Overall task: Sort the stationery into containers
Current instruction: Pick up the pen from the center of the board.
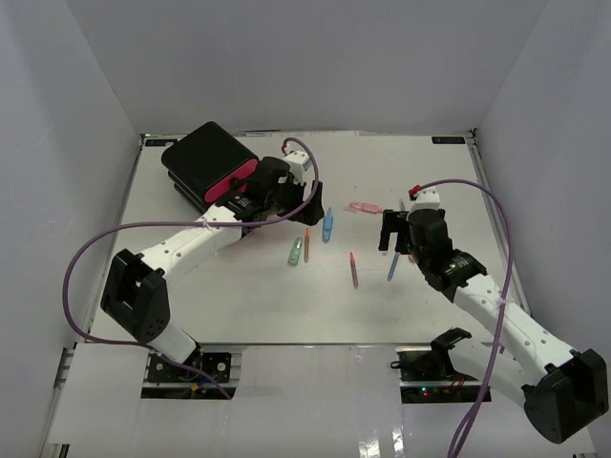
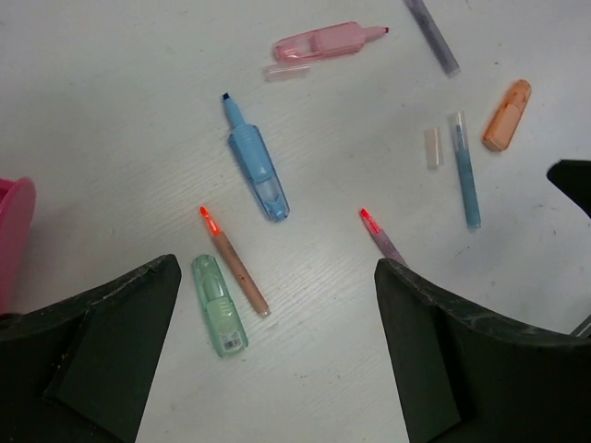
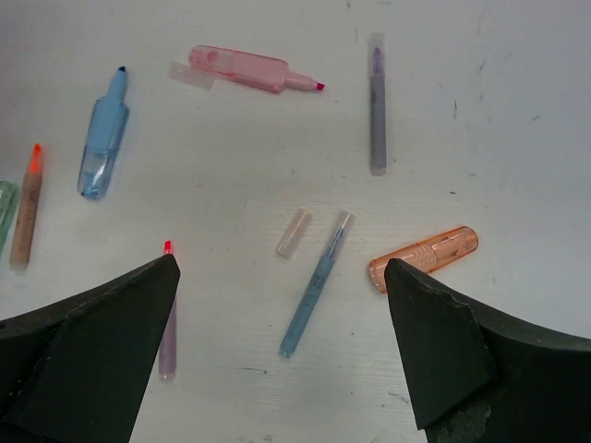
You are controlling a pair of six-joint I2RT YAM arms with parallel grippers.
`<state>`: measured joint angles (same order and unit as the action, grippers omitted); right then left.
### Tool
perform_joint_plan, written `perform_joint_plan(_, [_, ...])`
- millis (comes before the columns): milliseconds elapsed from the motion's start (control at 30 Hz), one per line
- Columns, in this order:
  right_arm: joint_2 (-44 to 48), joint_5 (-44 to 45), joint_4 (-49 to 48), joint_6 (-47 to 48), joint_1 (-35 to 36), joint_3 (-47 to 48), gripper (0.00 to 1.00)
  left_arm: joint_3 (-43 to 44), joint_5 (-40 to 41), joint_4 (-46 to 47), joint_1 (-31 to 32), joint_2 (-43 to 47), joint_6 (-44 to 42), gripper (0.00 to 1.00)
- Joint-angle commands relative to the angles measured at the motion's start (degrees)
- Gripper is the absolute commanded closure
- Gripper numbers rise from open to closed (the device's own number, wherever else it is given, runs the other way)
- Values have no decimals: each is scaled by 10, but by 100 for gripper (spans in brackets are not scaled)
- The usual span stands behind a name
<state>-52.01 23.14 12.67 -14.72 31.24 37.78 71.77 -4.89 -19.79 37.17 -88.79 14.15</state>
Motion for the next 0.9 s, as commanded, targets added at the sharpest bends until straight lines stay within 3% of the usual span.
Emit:
perform_joint_plan(0, [-30, -36, 25, -53, -38, 32, 0, 15, -81, 27, -10, -12, -52, 2])
perform_joint_plan(100, [-61, -39, 38, -81, -50, 27, 0, -9, -108, 37, -14, -7, -40, 2])
perform_joint_plan(233, [-98, -43, 36, -119, -60, 4, 11, -45, -138, 70, -14, 10, -22, 2])
perform_joint_plan(500, [-183, -40, 10, -172, -65, -27, 29, -52, -109, 70, -14, 14, -11, 2])
perform_joint_plan(633, [-212, -42, -7, -188, -65, -39, 32, -54, -94, 70, -14, 13, -12, 2])
perform_joint_plan(867, [-252, -31, -33, -215, -71, -62, 47, -54, -99, 69, -14, 9, -7, 2])
